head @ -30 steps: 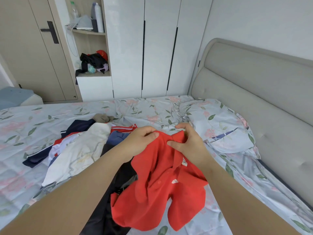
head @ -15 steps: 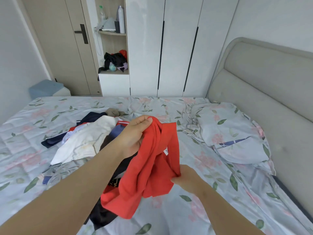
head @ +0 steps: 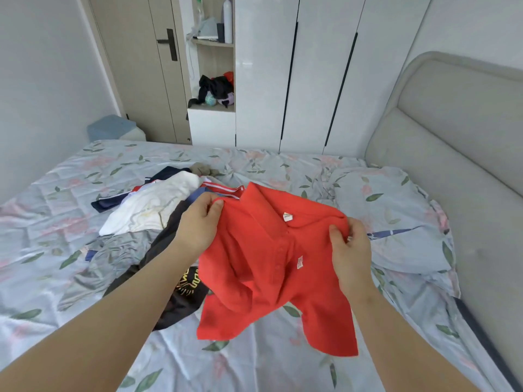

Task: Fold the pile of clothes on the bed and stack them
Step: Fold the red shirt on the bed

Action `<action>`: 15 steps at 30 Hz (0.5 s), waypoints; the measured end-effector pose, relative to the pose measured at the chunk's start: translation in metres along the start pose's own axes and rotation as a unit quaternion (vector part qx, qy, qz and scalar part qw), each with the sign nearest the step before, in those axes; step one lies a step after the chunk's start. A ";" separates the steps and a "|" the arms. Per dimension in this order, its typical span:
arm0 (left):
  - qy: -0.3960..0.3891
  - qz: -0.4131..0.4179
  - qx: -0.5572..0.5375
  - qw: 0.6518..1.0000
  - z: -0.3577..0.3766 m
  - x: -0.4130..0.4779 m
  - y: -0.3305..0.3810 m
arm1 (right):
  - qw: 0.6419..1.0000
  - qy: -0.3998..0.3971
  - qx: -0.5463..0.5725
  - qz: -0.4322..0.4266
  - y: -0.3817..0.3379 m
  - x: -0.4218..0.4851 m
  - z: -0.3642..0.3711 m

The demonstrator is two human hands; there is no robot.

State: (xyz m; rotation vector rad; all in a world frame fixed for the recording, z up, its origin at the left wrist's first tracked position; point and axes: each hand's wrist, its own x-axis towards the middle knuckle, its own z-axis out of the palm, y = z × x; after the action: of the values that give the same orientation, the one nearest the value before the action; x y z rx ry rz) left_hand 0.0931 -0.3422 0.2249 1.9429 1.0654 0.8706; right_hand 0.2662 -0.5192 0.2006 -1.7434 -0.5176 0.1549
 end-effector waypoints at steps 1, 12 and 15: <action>0.002 0.005 0.029 1.000 -0.004 -0.003 0.000 | 1.000 0.002 -0.023 -0.021 -0.003 -0.001 -0.002; -0.067 -0.014 -0.383 0.921 -0.096 -0.009 0.068 | 0.975 0.083 0.108 -0.175 -0.125 -0.026 -0.025; -0.072 0.007 -0.378 0.923 -0.117 -0.004 0.073 | 0.974 0.053 0.056 -0.215 -0.153 -0.035 -0.037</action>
State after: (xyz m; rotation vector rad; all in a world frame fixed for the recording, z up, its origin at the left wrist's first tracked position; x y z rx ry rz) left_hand 0.0232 -0.3404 0.3434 1.3294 0.5051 0.9484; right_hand 0.2101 -0.5443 0.3495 -1.4844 -0.7774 -0.2116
